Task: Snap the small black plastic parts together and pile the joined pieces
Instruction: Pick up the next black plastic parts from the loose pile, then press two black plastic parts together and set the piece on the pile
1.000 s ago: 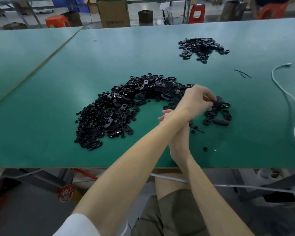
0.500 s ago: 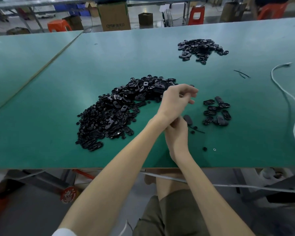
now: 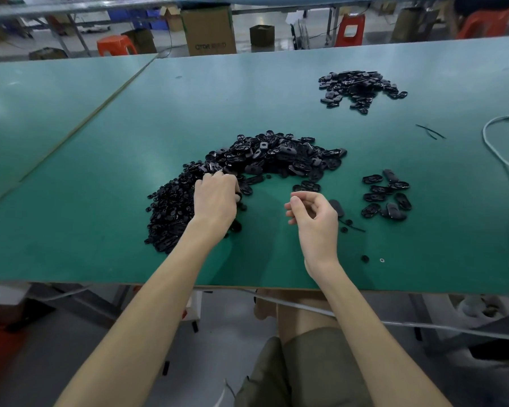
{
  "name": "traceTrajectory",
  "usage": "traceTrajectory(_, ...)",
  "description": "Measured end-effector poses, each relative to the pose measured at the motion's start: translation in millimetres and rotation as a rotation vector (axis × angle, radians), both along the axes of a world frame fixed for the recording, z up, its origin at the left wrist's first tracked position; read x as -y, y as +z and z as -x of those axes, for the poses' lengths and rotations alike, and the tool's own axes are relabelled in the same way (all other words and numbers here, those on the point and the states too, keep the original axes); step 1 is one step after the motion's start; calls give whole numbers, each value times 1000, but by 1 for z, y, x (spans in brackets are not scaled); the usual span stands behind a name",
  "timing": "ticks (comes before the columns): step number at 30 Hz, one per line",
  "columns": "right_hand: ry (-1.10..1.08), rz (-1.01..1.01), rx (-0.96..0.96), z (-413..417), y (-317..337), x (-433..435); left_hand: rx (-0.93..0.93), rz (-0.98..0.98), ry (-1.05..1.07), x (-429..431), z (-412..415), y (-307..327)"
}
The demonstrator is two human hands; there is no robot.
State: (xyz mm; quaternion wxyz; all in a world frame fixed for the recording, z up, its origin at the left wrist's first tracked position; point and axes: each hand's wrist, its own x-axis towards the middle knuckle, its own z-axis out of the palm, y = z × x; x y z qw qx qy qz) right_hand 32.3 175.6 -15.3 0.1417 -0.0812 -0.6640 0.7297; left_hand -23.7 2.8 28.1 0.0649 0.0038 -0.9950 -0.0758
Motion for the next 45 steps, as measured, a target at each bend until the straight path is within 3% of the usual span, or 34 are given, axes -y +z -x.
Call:
traceTrajectory(3,-3,-5,0,1,0,-1,-118,-68,-13,-1,-6,-3)
traceTrajectory(6,-1,-12,-5,1,0,0,-196,-336,-112,-10,-14,-2)
traceTrajectory(8,2,-25,-9,1,0,0,-168,-496,-243,-21,-21,-1)
traceTrajectory(11,22,-59,-13,1,0,1,-145,-522,-418,-35,-31,-2)
traceTrajectory(18,17,-30,-1,1,-2,-1,-59,-720,-460,-28,-34,5)
traceTrajectory(20,14,-13,8,2,-2,-1,-110,-664,-387,-17,-30,8)
traceTrajectory(22,19,1,10,2,-2,-1,-124,-467,-282,-4,-22,9)
traceTrajectory(26,28,-15,10,1,-2,-2,27,-130,-248,6,-17,3)
traceTrajectory(35,25,-32,-1,2,-3,-2,-16,-117,-240,3,-15,-8)
traceTrajectory(40,28,-42,2,2,-3,-2,-69,-226,-225,1,-17,-9)
traceTrajectory(45,30,-38,-1,1,-2,-2,-93,-740,-166,-12,-18,0)
